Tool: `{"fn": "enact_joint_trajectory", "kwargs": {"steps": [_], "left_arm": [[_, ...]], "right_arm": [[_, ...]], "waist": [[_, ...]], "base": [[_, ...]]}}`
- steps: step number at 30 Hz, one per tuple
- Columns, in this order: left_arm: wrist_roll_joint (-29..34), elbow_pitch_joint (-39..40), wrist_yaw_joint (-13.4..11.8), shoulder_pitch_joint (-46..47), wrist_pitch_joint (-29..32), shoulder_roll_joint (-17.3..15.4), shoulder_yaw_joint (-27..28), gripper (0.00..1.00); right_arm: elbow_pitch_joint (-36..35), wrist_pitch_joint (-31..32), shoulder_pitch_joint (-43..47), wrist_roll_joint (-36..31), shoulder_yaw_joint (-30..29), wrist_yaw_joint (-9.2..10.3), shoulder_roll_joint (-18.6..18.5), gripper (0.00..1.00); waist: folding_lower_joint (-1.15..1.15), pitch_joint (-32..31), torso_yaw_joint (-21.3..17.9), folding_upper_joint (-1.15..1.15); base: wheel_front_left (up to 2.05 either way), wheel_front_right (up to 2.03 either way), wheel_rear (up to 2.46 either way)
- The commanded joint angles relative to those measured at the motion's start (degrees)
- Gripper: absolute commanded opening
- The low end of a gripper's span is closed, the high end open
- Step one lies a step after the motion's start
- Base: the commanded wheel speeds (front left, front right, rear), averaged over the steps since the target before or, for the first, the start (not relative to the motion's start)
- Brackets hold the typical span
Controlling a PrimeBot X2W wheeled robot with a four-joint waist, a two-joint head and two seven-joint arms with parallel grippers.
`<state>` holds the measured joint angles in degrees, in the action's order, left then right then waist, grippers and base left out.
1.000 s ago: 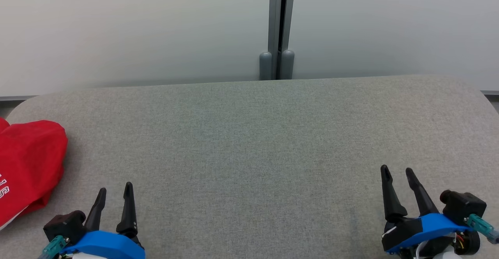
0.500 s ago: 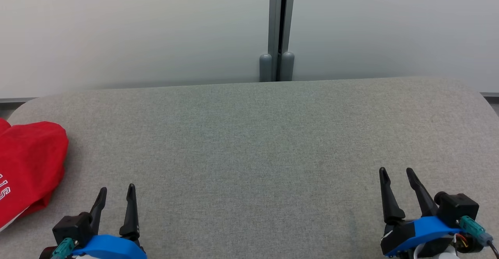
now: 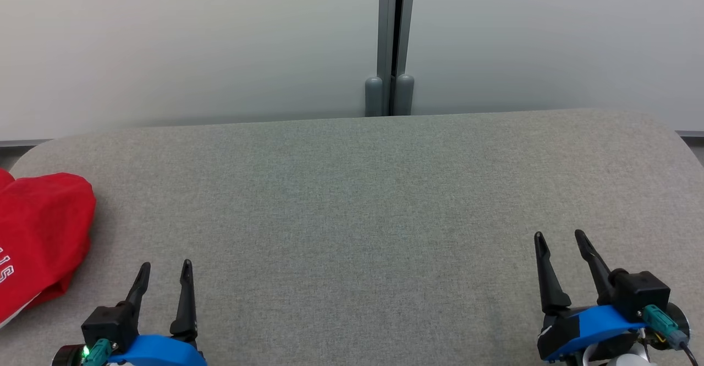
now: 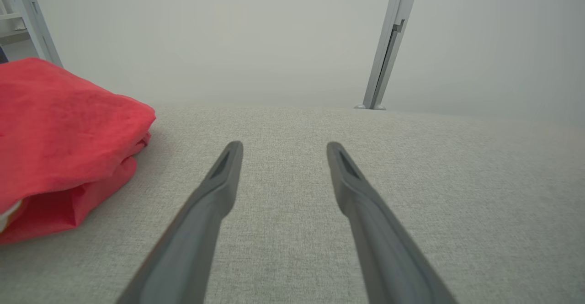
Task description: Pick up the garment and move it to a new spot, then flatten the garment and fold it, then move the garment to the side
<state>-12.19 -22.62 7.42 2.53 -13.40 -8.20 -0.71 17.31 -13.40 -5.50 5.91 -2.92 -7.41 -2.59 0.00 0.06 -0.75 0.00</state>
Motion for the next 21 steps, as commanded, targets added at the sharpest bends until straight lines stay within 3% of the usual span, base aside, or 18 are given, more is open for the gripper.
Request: {"fn": "enact_joint_trajectory", "kwargs": {"steps": [1, 15, 21], "left_arm": [[0.9, -0.1, 0.1, -0.1, -0.5, 0.1, 0.1, 1.0], [5.9, -0.7, 0.1, -0.3, -1.9, 0.1, 0.2, 1.0], [4.9, -1.1, 0.1, 0.2, -1.9, -0.1, 0.2, 1.0]], "right_arm": [[-0.1, -0.5, 0.1, -1.0, 0.0, -0.12, -0.4, 1.0], [1.4, -2.0, -0.1, -6.2, -1.0, -0.14, -0.5, 1.0], [1.8, -1.9, 0.0, -5.7, -0.2, -0.12, -0.4, 1.0]], "waist": [[0.0, 0.0, 0.0, 0.0], [0.0, 0.5, 0.7, 0.0], [0.0, 1.1, 3.3, 0.0]], "base": [[0.0, 0.0, 0.0], [0.0, 0.0, 0.0], [0.0, 0.0, 0.0]]}}
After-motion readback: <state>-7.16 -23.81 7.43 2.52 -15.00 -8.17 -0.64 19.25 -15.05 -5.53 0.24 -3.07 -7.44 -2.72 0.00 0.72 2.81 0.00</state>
